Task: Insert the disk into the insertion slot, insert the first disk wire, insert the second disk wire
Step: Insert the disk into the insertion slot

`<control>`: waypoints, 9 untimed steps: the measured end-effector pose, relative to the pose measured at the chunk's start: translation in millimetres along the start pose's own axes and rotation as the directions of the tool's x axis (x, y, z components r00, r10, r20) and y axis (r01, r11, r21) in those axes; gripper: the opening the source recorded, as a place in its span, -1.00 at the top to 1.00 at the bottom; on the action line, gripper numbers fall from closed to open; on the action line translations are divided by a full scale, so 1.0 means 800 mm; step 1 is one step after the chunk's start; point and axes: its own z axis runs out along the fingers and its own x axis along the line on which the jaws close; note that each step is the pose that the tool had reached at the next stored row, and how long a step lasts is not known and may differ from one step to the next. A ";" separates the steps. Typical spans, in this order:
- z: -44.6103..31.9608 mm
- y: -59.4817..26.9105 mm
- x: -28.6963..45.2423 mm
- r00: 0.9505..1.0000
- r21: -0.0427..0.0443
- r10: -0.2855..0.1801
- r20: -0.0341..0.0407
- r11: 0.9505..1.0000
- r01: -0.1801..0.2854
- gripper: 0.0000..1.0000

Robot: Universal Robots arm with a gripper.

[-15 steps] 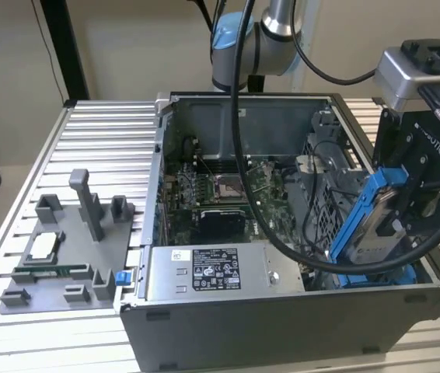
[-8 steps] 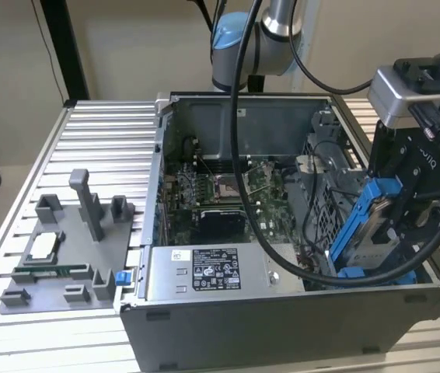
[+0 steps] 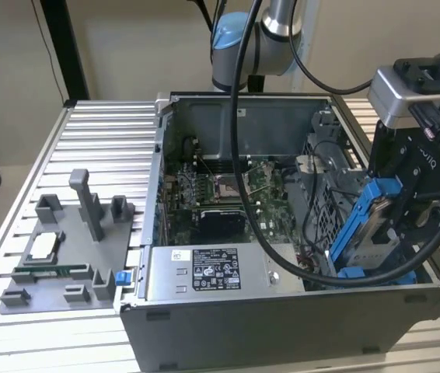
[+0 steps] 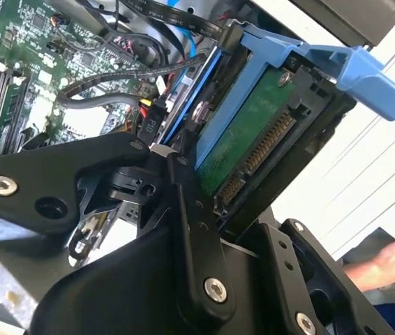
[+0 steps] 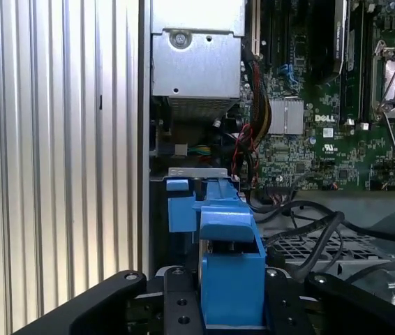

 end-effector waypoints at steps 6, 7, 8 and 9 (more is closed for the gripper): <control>0.0000 0.000 0.0000 1.000 0.000 0.000 0.000 1.000 0.000 1.00; 0.0000 0.000 0.0000 1.000 0.000 0.000 -0.001 1.000 0.000 1.00; 0.0000 0.000 0.0000 1.000 0.000 0.000 -0.001 1.000 0.000 1.00; 0.0000 0.000 0.0000 1.000 0.000 0.000 -0.001 1.000 0.000 1.00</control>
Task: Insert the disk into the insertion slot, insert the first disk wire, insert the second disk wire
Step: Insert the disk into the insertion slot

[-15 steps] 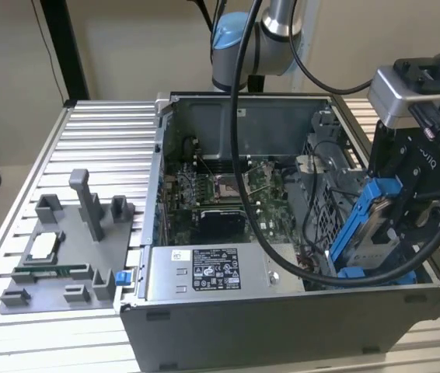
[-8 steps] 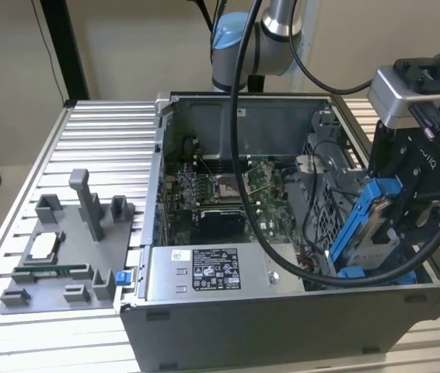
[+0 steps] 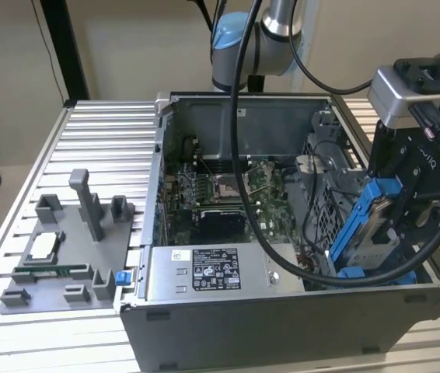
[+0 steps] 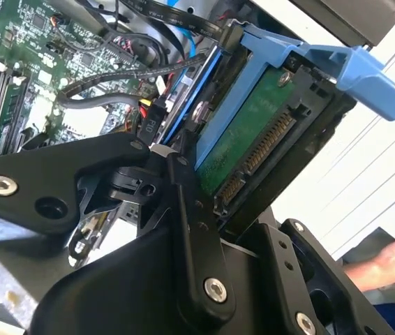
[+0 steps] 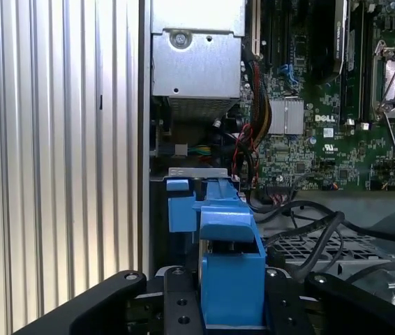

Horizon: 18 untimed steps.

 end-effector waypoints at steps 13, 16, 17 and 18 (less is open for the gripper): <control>-0.0156 0.001 -0.0012 1.000 0.000 0.000 0.000 1.000 0.000 -1.00; -0.0175 0.001 -0.0031 1.000 0.000 0.000 0.000 1.000 0.000 -1.00; -0.0178 0.001 -0.0044 1.000 0.000 0.000 0.000 1.000 0.000 -1.00; -0.0178 0.001 -0.0059 1.000 0.000 0.000 0.000 1.000 0.000 -1.00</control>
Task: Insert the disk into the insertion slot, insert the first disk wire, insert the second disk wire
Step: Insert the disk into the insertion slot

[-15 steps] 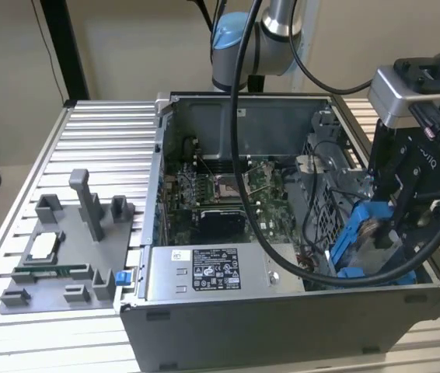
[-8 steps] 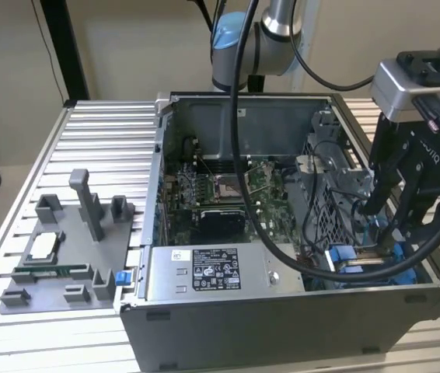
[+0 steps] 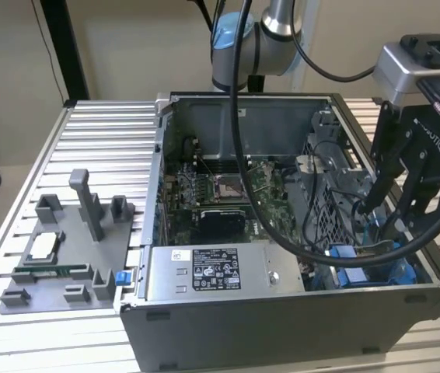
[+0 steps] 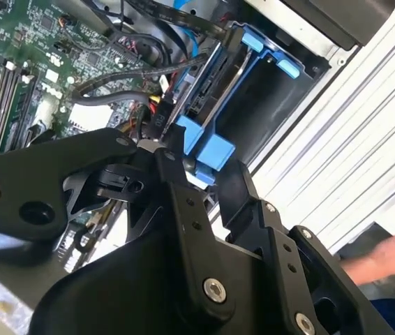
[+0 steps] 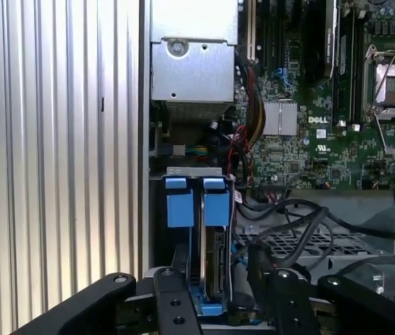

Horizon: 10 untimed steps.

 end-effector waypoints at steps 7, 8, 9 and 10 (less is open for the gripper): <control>0.0013 0.000 -0.0187 1.000 0.000 0.000 0.000 1.000 0.000 -1.00; 0.0016 0.000 -0.0223 1.000 0.000 0.000 0.000 1.000 0.000 -1.00; 0.0019 0.000 -0.0257 1.000 0.000 0.000 0.000 1.000 0.000 -1.00; 0.0020 0.000 -0.0286 1.000 0.000 0.000 0.000 1.000 0.000 -1.00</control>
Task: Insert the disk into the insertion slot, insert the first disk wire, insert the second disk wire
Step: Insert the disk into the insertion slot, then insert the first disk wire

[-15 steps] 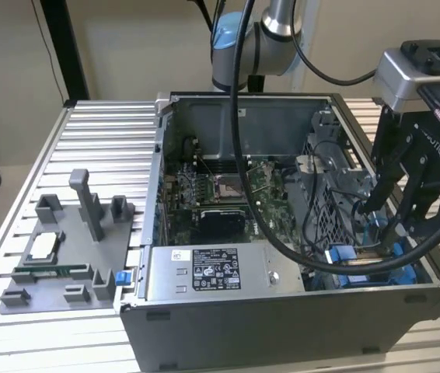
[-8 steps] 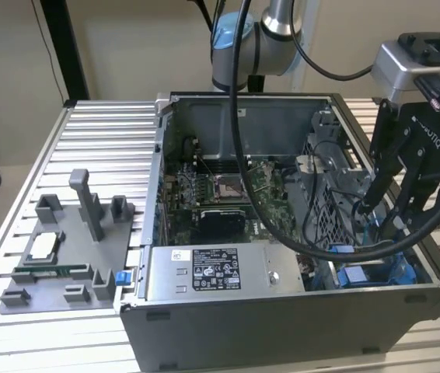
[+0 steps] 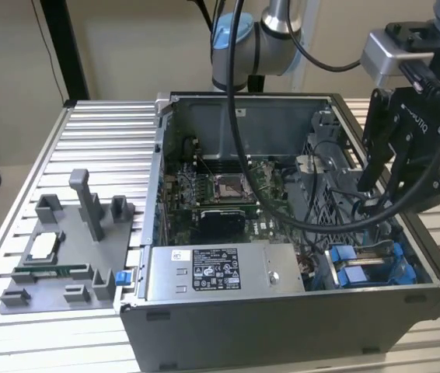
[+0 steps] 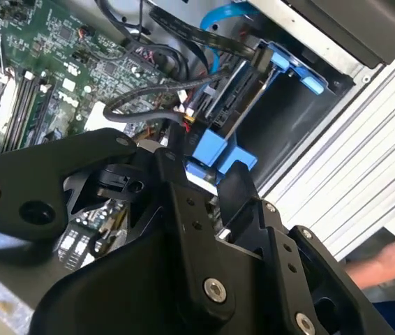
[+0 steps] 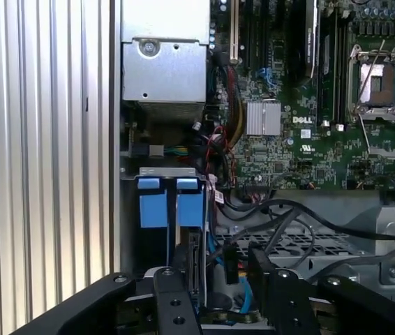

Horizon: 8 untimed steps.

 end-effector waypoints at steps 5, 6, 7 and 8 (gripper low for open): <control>0.0013 0.000 -0.0092 1.000 0.000 0.000 0.000 1.000 0.000 -1.00; 0.0016 0.000 -0.0093 1.000 0.000 0.000 0.000 1.000 0.000 -1.00; 0.0019 0.000 -0.0093 1.000 0.001 0.000 0.000 1.000 0.000 -1.00; 0.0022 0.000 -0.0093 1.000 0.003 -0.001 0.000 1.000 0.001 -1.00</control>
